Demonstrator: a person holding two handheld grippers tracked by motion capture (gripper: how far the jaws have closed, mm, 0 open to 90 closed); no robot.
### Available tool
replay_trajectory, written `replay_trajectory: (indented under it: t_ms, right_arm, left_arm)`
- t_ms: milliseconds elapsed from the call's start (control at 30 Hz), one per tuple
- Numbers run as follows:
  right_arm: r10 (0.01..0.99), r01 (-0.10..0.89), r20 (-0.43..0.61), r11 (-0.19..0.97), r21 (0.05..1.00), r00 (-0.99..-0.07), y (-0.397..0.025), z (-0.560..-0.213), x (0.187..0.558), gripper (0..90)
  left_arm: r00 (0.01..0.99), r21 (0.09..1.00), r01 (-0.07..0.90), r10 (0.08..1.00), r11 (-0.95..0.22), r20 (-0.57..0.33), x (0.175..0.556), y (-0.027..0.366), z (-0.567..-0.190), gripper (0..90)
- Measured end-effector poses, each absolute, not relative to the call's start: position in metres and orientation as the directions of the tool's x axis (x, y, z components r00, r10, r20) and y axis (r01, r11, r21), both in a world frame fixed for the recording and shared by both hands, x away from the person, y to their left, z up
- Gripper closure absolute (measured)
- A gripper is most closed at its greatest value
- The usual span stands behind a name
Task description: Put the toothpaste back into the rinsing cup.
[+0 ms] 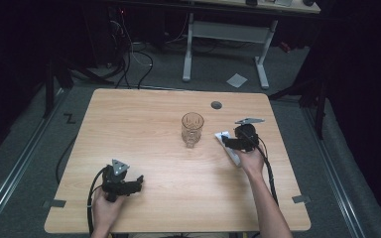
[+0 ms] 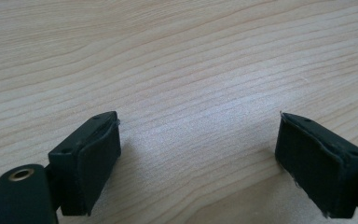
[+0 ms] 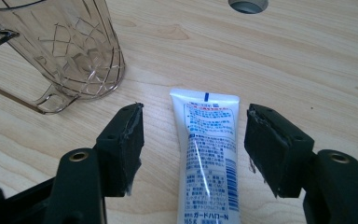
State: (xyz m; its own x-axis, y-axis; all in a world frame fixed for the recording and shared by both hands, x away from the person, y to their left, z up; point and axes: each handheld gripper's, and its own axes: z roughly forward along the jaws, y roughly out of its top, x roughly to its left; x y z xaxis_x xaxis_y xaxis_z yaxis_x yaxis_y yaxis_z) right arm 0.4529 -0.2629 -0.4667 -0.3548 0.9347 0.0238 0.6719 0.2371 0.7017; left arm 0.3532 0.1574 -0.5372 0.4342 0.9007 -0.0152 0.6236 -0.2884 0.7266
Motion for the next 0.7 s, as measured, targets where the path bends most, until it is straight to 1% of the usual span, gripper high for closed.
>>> replay_trajectory:
  t_ms: [300, 467, 700]
  right_arm:
    - [0.933, 0.707, 0.000, 0.273, 0.652, -0.360, -0.257, -0.474, 0.464, 36.1]
    - [0.939, 0.736, 0.016, 0.257, 0.626, -0.342, -0.257, -0.483, 0.470, 35.5]
    - [0.946, 0.759, 0.002, 0.260, 0.597, -0.325, -0.257, -0.490, 0.476, 35.3]
  left_arm:
    - [0.435, 0.726, 0.624, 0.900, -0.290, -0.014, 0.353, 0.158, -0.537, 14.3]
    - [0.435, 0.726, 0.624, 0.900, -0.290, -0.015, 0.353, 0.158, -0.537, 14.3]
    - [0.435, 0.726, 0.624, 0.900, -0.290, -0.015, 0.353, 0.158, -0.537, 14.3]
